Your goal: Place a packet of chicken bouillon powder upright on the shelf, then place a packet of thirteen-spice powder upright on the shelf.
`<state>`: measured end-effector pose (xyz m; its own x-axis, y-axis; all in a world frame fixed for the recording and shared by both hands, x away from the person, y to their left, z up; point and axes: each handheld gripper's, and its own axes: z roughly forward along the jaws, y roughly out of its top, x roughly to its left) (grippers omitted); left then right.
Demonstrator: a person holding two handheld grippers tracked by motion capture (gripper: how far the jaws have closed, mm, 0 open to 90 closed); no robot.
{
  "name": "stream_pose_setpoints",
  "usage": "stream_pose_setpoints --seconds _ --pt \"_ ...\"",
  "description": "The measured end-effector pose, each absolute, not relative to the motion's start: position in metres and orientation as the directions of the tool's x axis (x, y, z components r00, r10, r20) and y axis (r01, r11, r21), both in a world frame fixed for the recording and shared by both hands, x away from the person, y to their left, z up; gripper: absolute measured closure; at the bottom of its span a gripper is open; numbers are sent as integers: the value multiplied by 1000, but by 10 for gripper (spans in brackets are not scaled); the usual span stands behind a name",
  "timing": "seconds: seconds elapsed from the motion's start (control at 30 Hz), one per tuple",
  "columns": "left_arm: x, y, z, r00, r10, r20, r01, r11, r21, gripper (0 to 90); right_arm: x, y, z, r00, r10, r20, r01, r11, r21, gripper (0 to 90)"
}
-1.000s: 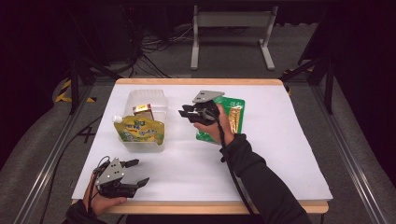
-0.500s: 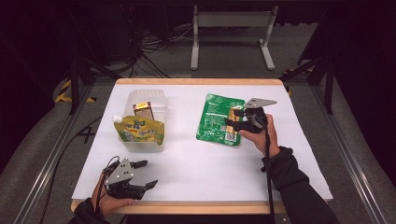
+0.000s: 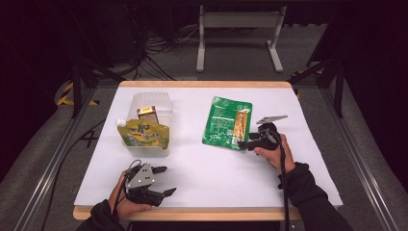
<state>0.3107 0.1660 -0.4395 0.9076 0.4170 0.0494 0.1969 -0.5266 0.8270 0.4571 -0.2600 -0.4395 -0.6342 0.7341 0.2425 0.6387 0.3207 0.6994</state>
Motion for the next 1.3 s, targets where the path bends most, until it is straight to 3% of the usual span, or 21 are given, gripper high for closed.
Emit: stream_pose_setpoints --seconds 0.2,0.43,0.57,0.63,0.73,0.83,1.0,1.3 --pt "316 151 -437 922 382 60 172 -545 821 246 454 -260 -440 -622 729 285 657 287 697 240" --pt "322 134 -438 937 345 55 157 -556 817 246 460 -267 -444 -560 720 411 702 149 696 288" --pt "326 128 -439 934 352 61 158 -561 813 251 464 -270 -449 -535 687 493 722 69 688 386" --pt "329 127 -439 933 354 68 157 -567 808 253 464 -268 -447 -545 699 463 713 96 694 402" --pt "330 127 -441 932 358 59 166 -564 809 250 457 -260 -431 -599 755 265 648 263 715 320" --pt "331 128 -442 933 354 55 169 -571 804 243 446 -258 -426 -648 728 224 616 329 715 359" --pt "329 128 -441 933 355 50 173 -567 805 237 435 -261 -432 -616 729 299 688 312 656 429" --pt "328 124 -442 939 339 58 160 -581 798 236 434 -261 -441 -546 678 492 775 184 605 410"
